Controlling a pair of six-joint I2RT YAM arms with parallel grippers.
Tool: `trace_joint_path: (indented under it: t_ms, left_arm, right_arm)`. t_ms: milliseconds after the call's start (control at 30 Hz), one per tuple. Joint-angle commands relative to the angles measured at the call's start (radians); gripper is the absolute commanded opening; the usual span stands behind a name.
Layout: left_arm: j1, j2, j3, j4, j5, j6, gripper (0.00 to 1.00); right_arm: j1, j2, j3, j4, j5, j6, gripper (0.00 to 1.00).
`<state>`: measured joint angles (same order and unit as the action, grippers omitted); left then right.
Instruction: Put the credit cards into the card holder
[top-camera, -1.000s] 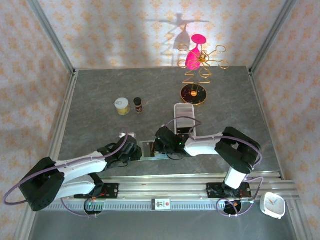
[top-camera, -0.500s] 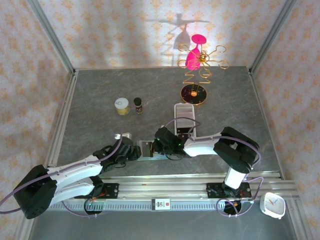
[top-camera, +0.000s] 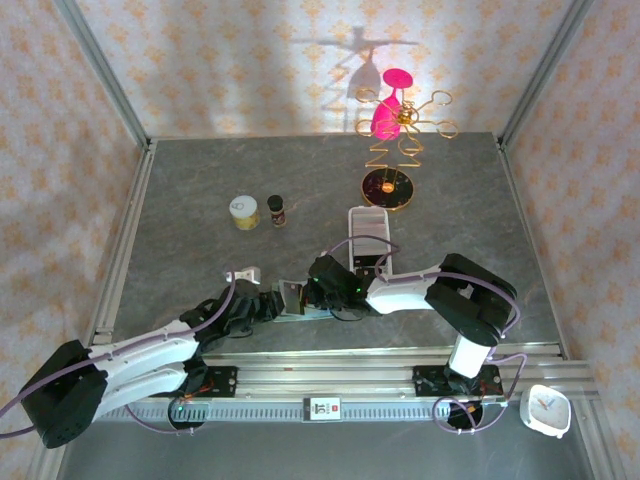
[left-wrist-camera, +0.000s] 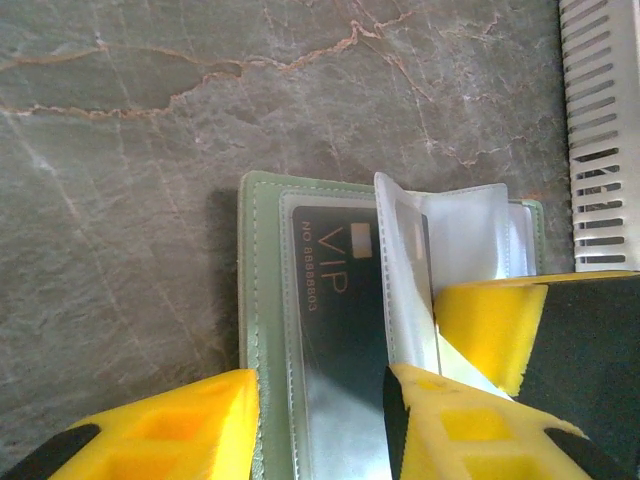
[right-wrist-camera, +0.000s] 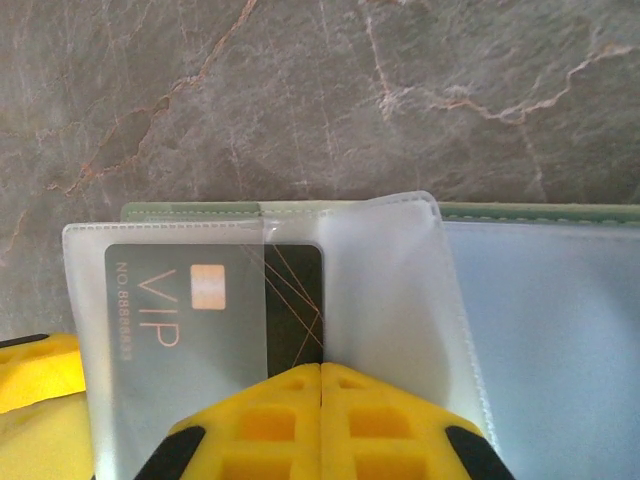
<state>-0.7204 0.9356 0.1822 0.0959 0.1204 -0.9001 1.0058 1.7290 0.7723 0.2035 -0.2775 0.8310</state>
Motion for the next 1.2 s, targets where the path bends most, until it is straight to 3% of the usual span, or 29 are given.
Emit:
trace_joint_path:
  t_ms: [0,300,533,700,867,1167]
  left_arm:
    - [-0.010,0.013,-0.015,0.067,0.018,-0.027,0.39]
    - [-0.002,-0.065,-0.009,-0.122,-0.138,-0.057,0.32]
    - [0.007,-0.086,0.005,-0.181,-0.173,-0.069,0.30]
    - [0.015,-0.056,-0.014,-0.051,-0.088,-0.060,0.39]
    - [0.015,-0.032,-0.034,0.077,0.015,-0.057,0.40]
    - [0.015,-0.032,-0.087,0.122,0.030,-0.078,0.39]
  right_arm:
    - [0.020,0.022,0.000,0.004,-0.017,0.010,0.03]
    - [0.027,0.032,0.013,0.010,-0.018,0.016,0.03]
    - [0.027,0.053,0.012,-0.007,-0.008,0.028,0.03]
    - [0.029,0.045,0.020,-0.001,-0.010,0.020,0.03]
    - [0.038,0.047,0.044,0.011,-0.026,0.008,0.03]
    - [0.044,0.051,0.053,0.089,-0.066,0.023,0.03]
